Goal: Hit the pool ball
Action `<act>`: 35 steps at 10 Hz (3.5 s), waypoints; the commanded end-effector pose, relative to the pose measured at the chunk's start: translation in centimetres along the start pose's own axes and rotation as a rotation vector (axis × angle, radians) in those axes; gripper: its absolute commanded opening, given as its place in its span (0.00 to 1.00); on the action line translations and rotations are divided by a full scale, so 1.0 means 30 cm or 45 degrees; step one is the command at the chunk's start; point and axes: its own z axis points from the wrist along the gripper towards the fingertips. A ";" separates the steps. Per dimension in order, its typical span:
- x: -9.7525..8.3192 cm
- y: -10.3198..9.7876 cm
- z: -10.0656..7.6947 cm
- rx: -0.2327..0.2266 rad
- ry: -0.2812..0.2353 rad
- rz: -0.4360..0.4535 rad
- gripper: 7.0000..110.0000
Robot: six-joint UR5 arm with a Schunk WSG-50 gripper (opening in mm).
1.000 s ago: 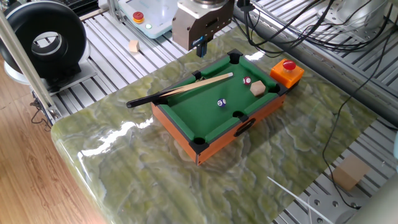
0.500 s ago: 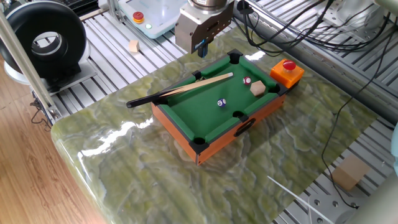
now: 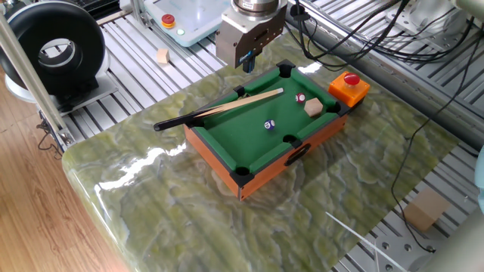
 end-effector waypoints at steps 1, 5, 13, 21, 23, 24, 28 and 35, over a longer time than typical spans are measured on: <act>-0.029 0.041 -0.012 -0.062 -0.040 -0.026 0.00; -0.027 0.064 -0.012 -0.094 -0.036 -0.004 0.00; 0.016 0.093 -0.047 -0.120 -0.023 0.054 0.00; -0.024 0.116 -0.055 -0.153 -0.092 -0.017 0.00; 0.007 0.092 -0.051 -0.114 -0.049 -0.125 0.00; 0.024 0.093 -0.051 -0.116 -0.027 -0.201 0.00; -0.102 0.140 -0.008 -0.105 -0.047 -0.263 0.00; 0.012 0.202 0.232 0.000 -0.019 -0.258 0.00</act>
